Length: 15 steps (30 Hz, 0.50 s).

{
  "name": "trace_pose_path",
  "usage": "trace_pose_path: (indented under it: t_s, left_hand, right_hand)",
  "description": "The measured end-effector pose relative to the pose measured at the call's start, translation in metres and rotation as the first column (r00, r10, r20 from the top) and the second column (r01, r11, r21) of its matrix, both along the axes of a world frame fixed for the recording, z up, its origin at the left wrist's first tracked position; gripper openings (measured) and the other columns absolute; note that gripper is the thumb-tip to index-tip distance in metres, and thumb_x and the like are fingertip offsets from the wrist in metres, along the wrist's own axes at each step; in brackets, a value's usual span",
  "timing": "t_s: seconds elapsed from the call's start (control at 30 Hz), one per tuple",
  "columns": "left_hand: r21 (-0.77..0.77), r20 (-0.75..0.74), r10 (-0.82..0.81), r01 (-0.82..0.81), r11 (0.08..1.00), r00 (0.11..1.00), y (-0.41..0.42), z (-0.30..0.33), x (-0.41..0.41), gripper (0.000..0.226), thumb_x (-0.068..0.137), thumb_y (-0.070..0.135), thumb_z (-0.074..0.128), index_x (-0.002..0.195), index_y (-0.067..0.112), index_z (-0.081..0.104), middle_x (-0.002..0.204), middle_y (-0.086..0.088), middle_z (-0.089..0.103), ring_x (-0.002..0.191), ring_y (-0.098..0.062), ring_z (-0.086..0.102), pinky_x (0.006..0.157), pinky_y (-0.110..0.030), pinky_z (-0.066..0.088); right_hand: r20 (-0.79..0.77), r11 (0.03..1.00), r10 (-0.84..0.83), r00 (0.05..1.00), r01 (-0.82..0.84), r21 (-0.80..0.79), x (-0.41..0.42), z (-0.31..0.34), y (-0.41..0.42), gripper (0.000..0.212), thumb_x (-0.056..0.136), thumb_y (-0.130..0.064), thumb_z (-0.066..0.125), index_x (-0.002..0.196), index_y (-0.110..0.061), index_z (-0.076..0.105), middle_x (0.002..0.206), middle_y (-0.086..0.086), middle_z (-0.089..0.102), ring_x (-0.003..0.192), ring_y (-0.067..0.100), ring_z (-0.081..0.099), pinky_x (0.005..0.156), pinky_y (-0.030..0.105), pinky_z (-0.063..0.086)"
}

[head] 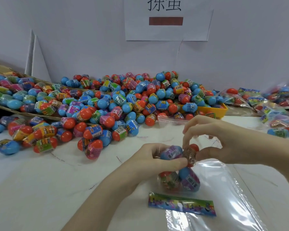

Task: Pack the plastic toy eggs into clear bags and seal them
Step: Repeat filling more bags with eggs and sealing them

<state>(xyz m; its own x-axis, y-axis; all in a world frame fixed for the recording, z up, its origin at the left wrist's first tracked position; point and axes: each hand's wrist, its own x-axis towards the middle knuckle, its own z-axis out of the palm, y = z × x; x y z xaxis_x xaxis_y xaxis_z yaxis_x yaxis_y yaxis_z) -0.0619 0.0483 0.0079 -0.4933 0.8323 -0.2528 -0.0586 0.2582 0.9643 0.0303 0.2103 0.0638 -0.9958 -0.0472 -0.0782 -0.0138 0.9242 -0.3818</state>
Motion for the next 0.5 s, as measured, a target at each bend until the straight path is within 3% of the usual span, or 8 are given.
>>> trace_pose_path:
  t_s: [0.1, 0.2, 0.33, 0.5]
  left_hand:
    - [0.014, -0.015, 0.072, -0.072, 0.997, 0.997, -0.0008, -0.0021, -0.0019, 0.022, 0.075, 0.015, 0.073, 0.095, 0.011, 0.068, 0.104, -0.015, 0.068, 0.099, -0.03, 0.063, 0.091, -0.043, 0.049]
    - [0.05, 0.041, 0.09, -0.092, 0.995, 0.995, -0.0008, -0.0028, -0.0012, 0.022, 0.074, 0.012, 0.073, 0.095, 0.01, 0.068, 0.101, -0.012, 0.07, 0.099, -0.028, 0.065, 0.086, -0.039, 0.053]
    - [0.117, 0.155, 0.093, -0.111, 0.987, 0.984, 0.0002, -0.0025, 0.0, 0.045, 0.055, 0.02, 0.074, 0.098, 0.01, 0.065, 0.092, -0.006, 0.072, 0.089, -0.019, 0.067, 0.081, -0.032, 0.054]
    - [0.082, 0.133, 0.054, -0.066, 0.994, 0.99, 0.0024, -0.0038, 0.0044, 0.067, 0.05, 0.018, 0.077, 0.113, 0.013, 0.057, 0.109, -0.01, 0.067, 0.105, -0.024, 0.062, 0.095, -0.037, 0.049]
  right_hand:
    - [-0.017, 0.999, 0.021, 1.0, -0.02, 0.024, 0.0039, 0.0004, -0.0028, 0.021, 0.075, -0.039, 0.069, 0.083, -0.051, 0.054, 0.11, -0.035, 0.034, 0.108, -0.016, 0.029, 0.087, 0.009, 0.03]
    - [-0.038, 0.997, 0.025, 0.999, -0.022, 0.073, 0.004, 0.0021, -0.0049, 0.017, 0.073, -0.045, 0.068, 0.084, -0.05, 0.057, 0.111, -0.034, 0.033, 0.109, -0.015, 0.026, 0.091, 0.016, 0.029]
    - [-0.065, 0.998, 0.011, 0.998, -0.007, 0.057, 0.0042, 0.0051, -0.0047, 0.021, 0.073, -0.046, 0.066, 0.09, -0.053, 0.058, 0.112, -0.033, 0.034, 0.109, -0.01, 0.03, 0.099, 0.027, 0.032]
    - [-0.033, 0.999, 0.019, 0.999, -0.02, -0.041, 0.0057, -0.0013, -0.0047, 0.032, 0.072, -0.049, 0.064, 0.1, -0.06, 0.054, 0.111, -0.038, 0.033, 0.109, -0.015, 0.031, 0.086, 0.013, 0.036]
